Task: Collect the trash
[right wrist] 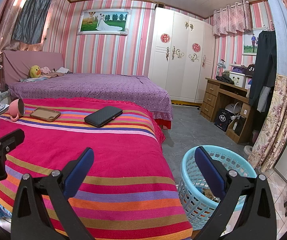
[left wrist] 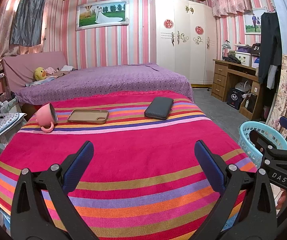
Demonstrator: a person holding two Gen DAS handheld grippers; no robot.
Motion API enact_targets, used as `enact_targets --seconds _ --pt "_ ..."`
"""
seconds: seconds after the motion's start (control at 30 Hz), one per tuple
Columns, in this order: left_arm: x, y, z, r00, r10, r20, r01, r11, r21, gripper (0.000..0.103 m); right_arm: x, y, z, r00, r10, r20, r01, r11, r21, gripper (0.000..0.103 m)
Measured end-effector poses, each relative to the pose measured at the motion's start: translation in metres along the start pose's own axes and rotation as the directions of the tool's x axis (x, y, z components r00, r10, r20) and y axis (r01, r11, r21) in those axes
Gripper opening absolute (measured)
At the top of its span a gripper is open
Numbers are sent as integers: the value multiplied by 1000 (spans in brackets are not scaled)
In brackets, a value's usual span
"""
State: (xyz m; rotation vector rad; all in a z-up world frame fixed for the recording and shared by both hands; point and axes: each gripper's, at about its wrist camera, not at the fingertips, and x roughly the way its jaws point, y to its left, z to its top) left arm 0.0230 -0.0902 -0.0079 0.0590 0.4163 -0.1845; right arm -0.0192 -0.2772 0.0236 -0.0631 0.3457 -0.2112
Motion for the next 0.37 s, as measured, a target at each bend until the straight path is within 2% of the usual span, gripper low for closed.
enact_targets --seconds 0.37 --pt "-1 -2 1 1000 3 0 -3 1000 -2 97 0 0 1 1000 0 -1 0 1000 0 98"
